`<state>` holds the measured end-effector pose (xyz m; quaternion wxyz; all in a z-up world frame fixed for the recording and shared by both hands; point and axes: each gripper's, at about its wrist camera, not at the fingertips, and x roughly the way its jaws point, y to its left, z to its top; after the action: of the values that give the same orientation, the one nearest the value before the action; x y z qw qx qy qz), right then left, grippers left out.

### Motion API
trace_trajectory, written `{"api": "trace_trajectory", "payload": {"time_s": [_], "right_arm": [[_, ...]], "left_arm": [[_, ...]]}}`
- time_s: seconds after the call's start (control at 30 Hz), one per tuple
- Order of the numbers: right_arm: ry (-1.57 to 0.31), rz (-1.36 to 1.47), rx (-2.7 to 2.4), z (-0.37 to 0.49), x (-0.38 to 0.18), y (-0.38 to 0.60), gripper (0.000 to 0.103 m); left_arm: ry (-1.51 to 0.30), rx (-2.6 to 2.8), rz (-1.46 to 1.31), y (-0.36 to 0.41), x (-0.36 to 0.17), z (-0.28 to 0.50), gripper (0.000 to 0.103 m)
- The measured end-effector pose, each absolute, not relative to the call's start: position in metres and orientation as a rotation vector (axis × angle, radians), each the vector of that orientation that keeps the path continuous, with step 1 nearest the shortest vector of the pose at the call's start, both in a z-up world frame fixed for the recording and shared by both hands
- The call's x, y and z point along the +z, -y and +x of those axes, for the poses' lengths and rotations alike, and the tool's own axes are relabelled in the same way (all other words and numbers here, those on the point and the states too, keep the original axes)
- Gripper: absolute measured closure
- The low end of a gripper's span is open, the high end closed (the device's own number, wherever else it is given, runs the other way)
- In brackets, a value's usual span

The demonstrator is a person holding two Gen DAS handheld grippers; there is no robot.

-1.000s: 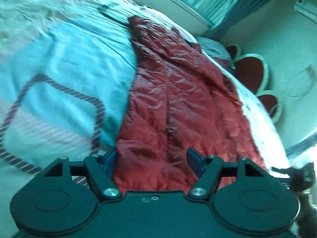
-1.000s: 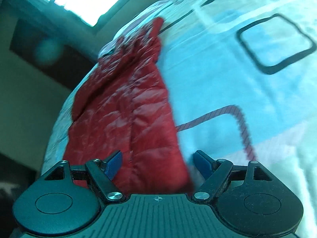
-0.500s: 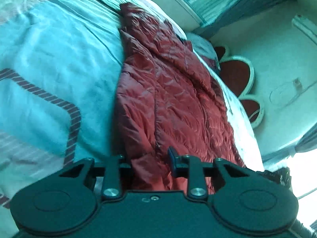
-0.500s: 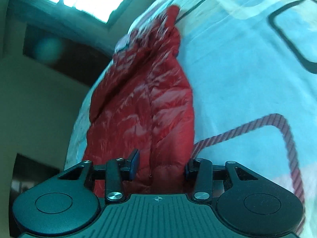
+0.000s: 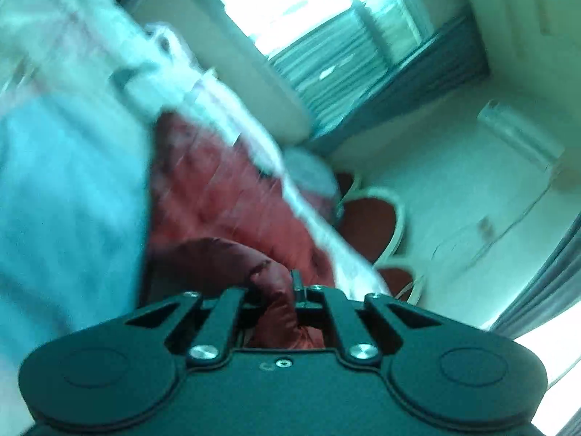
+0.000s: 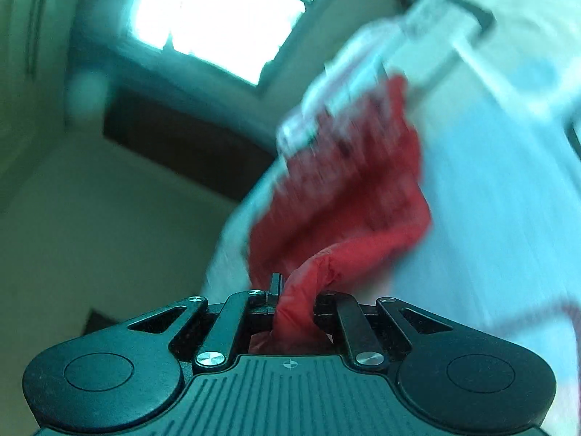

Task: Fold large clothes
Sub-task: 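Lift the hem with both grippers and fold it over toward the collar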

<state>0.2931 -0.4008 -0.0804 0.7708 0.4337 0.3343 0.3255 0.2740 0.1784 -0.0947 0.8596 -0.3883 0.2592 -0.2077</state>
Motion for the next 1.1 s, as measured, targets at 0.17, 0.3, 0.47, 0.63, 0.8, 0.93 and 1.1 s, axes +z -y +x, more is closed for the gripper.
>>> {"api": "trace_trajectory", "payload": {"time_s": [0.17, 0.3, 0.47, 0.63, 0.8, 0.93, 1.1], "right_arm": [[-0.622, 1.038, 0.67, 0.365, -0.048, 0.387, 0.095], [-0.614, 1.065, 0.653, 0.439, -0.035, 0.374, 0.095], [-0.686, 1.1, 0.609, 0.546, -0.043, 0.362, 0.095], [-0.652, 1.108, 0.324, 0.601, -0.069, 0.381, 0.0], [-0.728, 0.79, 0.335, 0.607, -0.082, 0.365, 0.0], [-0.813, 0.479, 0.355, 0.62, -0.102, 0.316, 0.011], [-0.92, 0.262, 0.315, 0.633, -0.133, 0.278, 0.04]], "left_arm": [[-0.459, -0.423, -0.814, -0.184, -0.064, 0.352, 0.098], [-0.49, -0.403, -0.769, -0.188, -0.051, 0.428, 0.098], [-0.591, -0.366, -0.753, -0.188, -0.056, 0.527, 0.091], [-0.606, -0.206, -0.745, -0.208, -0.075, 0.577, 0.008], [-0.667, -0.219, -0.625, -0.224, -0.092, 0.585, 0.015], [-0.775, -0.278, -0.528, -0.215, -0.109, 0.605, 0.03], [-0.899, -0.335, -0.397, -0.188, -0.126, 0.624, 0.055]]}}
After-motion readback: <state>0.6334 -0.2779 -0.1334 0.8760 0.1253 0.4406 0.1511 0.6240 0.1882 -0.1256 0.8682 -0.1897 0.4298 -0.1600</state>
